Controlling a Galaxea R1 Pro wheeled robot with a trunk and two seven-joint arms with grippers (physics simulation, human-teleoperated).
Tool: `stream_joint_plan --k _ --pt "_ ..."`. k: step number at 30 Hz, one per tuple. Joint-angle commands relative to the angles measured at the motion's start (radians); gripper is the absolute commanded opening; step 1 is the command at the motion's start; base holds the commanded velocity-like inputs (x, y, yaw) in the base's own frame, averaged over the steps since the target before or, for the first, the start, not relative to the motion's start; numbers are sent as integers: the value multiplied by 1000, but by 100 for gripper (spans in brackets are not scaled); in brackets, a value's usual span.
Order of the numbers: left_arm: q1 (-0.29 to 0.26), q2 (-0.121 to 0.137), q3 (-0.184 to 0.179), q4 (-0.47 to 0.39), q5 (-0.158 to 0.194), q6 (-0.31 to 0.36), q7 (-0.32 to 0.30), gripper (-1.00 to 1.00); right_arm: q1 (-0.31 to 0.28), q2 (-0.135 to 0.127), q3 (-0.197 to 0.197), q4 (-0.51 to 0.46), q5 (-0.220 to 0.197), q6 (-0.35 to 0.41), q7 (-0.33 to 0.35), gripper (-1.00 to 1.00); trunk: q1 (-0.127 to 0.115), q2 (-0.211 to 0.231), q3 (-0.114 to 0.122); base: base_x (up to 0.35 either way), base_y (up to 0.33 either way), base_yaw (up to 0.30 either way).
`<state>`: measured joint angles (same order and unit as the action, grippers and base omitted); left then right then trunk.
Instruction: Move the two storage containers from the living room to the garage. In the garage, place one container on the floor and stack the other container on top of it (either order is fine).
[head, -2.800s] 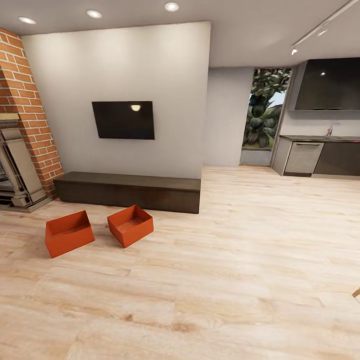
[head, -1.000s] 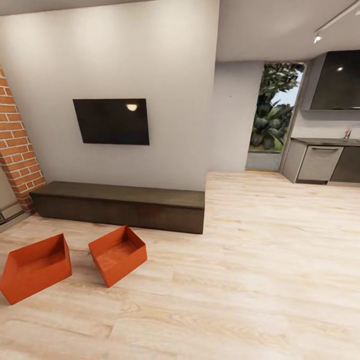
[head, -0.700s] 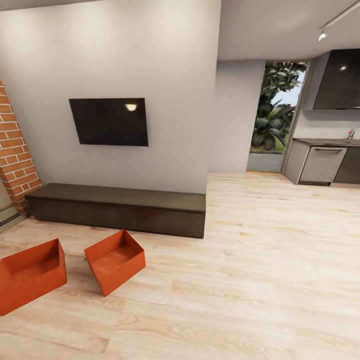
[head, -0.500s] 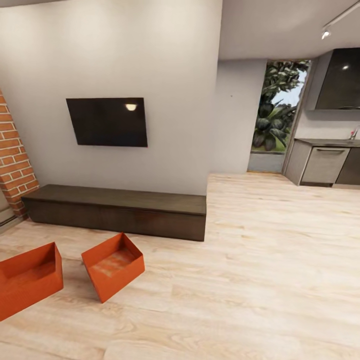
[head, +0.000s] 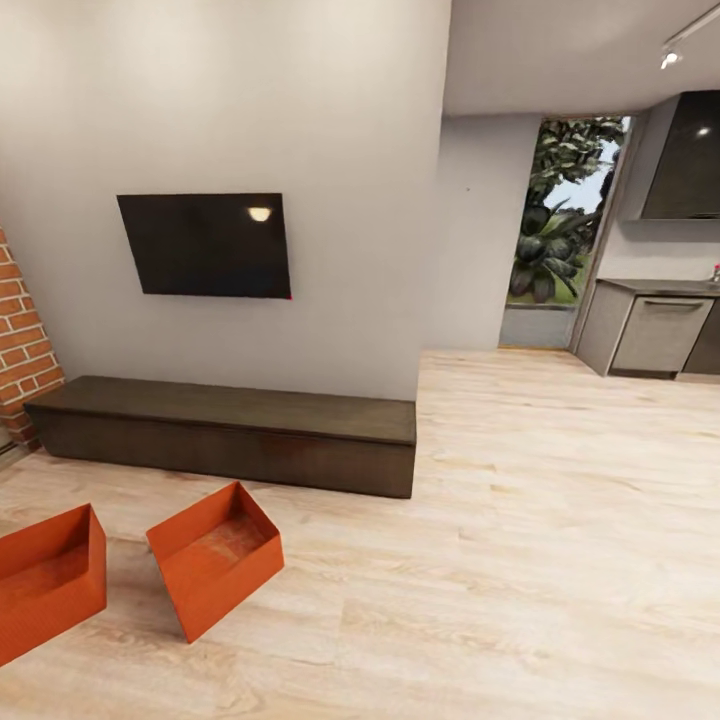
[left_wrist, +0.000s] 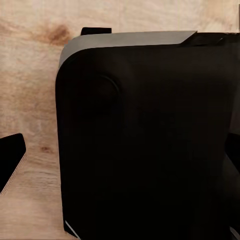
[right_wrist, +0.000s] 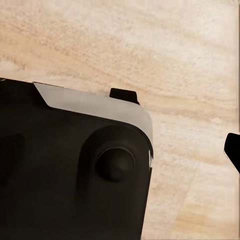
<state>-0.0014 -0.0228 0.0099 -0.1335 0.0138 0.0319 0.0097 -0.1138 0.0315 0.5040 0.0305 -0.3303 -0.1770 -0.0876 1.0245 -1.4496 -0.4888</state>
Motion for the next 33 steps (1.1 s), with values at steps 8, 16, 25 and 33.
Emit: stream_joint_plan --k 8,16,25,33 --pt "0 0 1 -1 1 3 1 100 -1 2 8 3 -10 -6 -1 100 1 0 -1 322 0 0" --pt "0 0 1 -1 1 3 1 100 -1 1 8 3 -10 -6 -1 100 1 0 -1 322 0 54" --pt "0 1 1 -1 1 3 1 100 -1 1 8 3 -10 -6 -1 100 1 0 -1 322 0 264" --pt "0 1 1 -1 1 3 1 100 -1 1 8 3 -10 -6 -1 100 1 0 -1 322 -15 274"
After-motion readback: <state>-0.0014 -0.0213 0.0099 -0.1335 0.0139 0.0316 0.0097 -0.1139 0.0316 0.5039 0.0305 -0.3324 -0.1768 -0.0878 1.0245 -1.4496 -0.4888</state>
